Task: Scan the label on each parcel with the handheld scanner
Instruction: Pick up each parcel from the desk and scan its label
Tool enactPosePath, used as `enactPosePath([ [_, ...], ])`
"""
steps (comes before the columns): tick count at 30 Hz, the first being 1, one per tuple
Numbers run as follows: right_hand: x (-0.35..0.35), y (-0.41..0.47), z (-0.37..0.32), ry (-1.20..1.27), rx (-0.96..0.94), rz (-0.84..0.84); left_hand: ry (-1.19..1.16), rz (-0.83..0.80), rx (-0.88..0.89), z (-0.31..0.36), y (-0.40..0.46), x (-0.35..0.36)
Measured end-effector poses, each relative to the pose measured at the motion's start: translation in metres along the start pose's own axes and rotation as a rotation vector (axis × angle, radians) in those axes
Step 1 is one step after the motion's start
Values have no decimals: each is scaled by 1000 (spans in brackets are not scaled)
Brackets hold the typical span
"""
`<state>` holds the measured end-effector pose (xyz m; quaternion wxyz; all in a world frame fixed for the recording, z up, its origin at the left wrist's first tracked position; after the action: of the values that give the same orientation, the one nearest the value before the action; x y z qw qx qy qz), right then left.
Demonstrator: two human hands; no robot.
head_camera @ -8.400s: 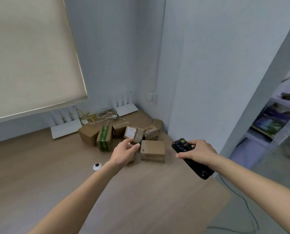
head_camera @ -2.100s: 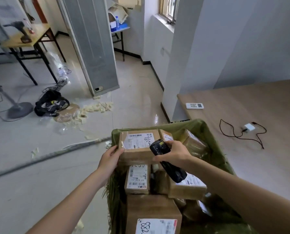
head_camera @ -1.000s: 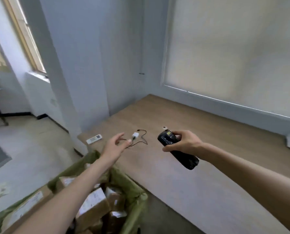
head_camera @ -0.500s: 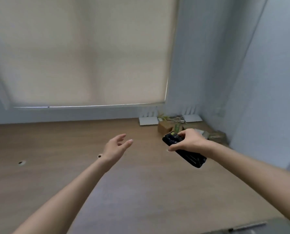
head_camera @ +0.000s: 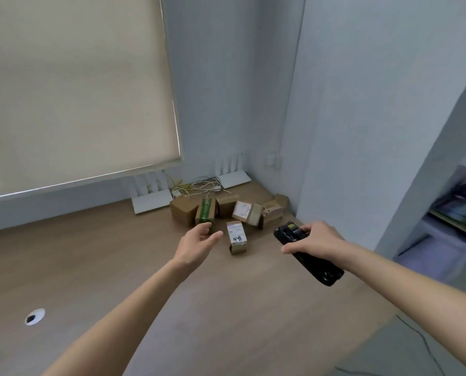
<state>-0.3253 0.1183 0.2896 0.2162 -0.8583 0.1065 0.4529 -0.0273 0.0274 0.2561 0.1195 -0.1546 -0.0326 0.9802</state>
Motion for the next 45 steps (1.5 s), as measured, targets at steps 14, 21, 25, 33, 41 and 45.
enactPosePath([
  [14, 79, 241, 28, 76, 58, -167, -47, -9, -288, -121, 205, 76],
  [21, 162, 343, 49, 106, 44, -278, -62, 48, -429, -200, 269, 108],
  [25, 209, 388, 56, 120, 20, -323, -105, 93, -498, -243, 299, 125],
  [33, 274, 439, 45, 221, -51, -417, -190, 176, -593, -298, 340, 152],
  [41, 287, 442, 44, 327, -113, -413, -287, 167, -571, -299, 336, 171],
  [45, 273, 428, 37, 348, -153, -428, -376, 203, -547, -281, 322, 163],
])
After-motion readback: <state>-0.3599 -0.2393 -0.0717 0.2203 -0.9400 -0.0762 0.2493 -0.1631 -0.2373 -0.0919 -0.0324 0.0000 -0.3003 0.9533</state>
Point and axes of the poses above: each hand's wrist, its own y-axis towards the middle knuckle, its own x-axis out of the palm, z = x × y, the point moved 9 cm from there along y, towards the middle knuckle, and after that the axes turned 9 degrees about -y, right-handed, at the moved point
